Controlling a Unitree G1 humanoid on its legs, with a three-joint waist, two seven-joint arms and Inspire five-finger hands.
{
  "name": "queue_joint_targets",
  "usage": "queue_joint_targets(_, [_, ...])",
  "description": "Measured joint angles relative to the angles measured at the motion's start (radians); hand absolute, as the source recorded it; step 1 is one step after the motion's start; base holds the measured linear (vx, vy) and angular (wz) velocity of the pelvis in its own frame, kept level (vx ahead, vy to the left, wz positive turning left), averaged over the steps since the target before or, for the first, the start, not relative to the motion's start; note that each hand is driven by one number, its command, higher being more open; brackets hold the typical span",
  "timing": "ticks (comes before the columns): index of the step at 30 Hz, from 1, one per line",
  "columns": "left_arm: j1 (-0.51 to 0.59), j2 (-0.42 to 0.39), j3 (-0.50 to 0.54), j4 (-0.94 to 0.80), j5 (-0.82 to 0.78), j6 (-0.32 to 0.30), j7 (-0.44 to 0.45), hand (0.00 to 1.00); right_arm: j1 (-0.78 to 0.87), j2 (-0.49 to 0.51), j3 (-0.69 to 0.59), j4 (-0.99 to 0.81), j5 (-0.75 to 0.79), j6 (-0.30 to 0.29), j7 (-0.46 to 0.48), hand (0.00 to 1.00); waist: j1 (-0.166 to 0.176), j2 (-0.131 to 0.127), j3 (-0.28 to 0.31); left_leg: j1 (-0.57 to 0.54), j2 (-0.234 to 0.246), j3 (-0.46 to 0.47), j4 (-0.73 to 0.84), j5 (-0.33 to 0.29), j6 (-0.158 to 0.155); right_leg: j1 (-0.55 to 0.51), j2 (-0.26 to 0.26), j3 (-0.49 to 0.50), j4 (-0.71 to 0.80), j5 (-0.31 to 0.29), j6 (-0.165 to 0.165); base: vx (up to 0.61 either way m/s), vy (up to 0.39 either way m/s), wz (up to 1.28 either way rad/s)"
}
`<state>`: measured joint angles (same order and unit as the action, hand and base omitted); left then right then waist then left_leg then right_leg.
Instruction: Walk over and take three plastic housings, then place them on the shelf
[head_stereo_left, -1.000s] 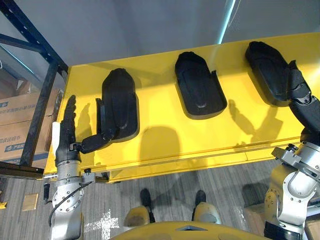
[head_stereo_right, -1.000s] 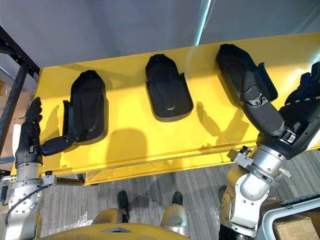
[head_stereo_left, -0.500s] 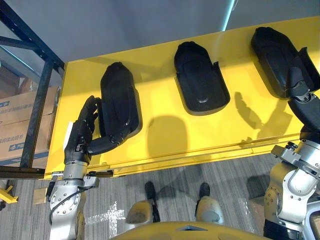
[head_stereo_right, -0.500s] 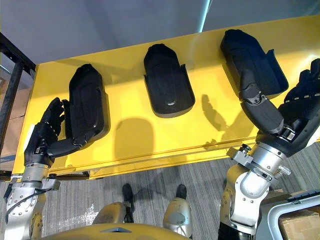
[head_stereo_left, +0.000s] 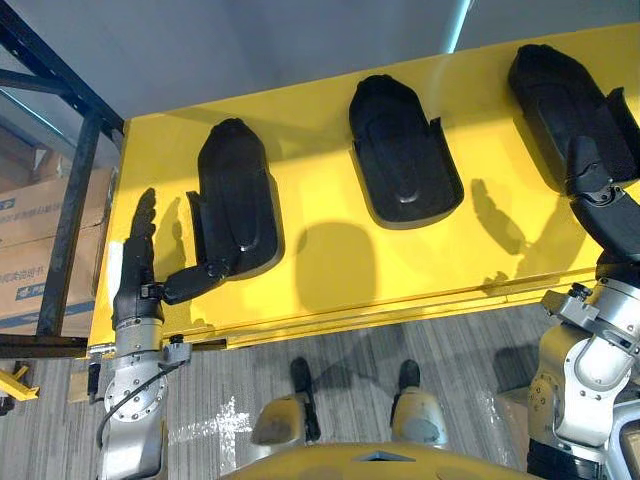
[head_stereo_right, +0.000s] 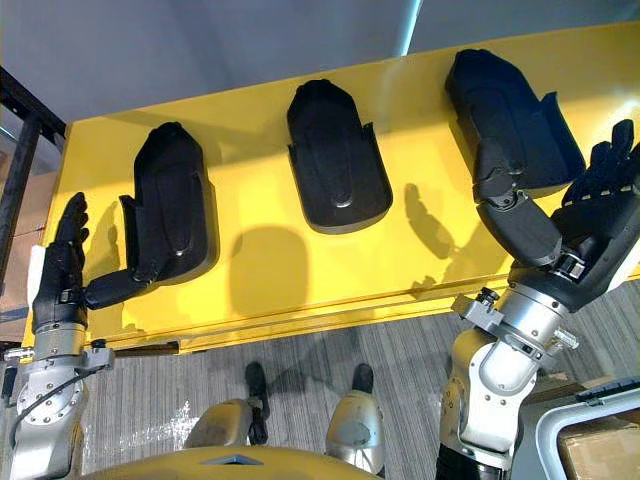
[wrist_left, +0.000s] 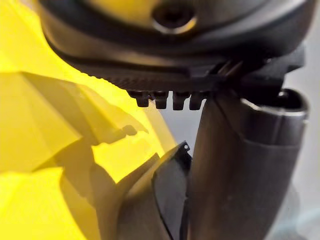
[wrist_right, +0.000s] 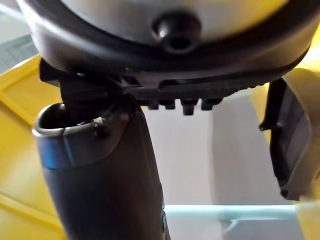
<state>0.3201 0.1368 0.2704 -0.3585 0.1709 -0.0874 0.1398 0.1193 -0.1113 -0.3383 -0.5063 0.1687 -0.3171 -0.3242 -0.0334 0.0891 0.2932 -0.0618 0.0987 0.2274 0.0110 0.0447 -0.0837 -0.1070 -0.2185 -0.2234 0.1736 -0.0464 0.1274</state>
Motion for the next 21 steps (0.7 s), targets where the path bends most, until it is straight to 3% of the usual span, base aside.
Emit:
queue_joint_targets(5, [-0.030,0.000,0.000,0.002,0.044,0.001,0.069,1.00,0.000,0.000,0.021,0.000,0.000,0.001,-0.015,1.00,-0.001,-0.018,0.012,0.000,0.000,0.001,0.004,-0.004,0.000,-0.001,0.000,0.003,0.000,0.000,0.000,0.00,0.000,0.00])
queue_joint_targets(10, [-0.050,0.000,-0.001,0.016,0.068,0.008,0.084,1.00,0.000,0.000,0.037,0.000,0.000,0.001,-0.021,1.00,-0.002,-0.034,0.023,0.000,0.001,0.006,0.017,-0.014,-0.001,0.001,0.000,0.009,-0.001,0.001,0.000,0.00,0.006,-0.03])
queue_joint_targets(21, [-0.061,0.000,-0.013,0.032,0.072,0.009,0.133,1.00,0.000,0.000,0.037,0.000,0.000,0.000,-0.029,1.00,-0.012,-0.037,0.028,-0.001,0.003,0.013,0.041,-0.033,-0.001,0.010,-0.001,0.012,-0.005,0.001,0.001,0.00,0.004,-0.01])
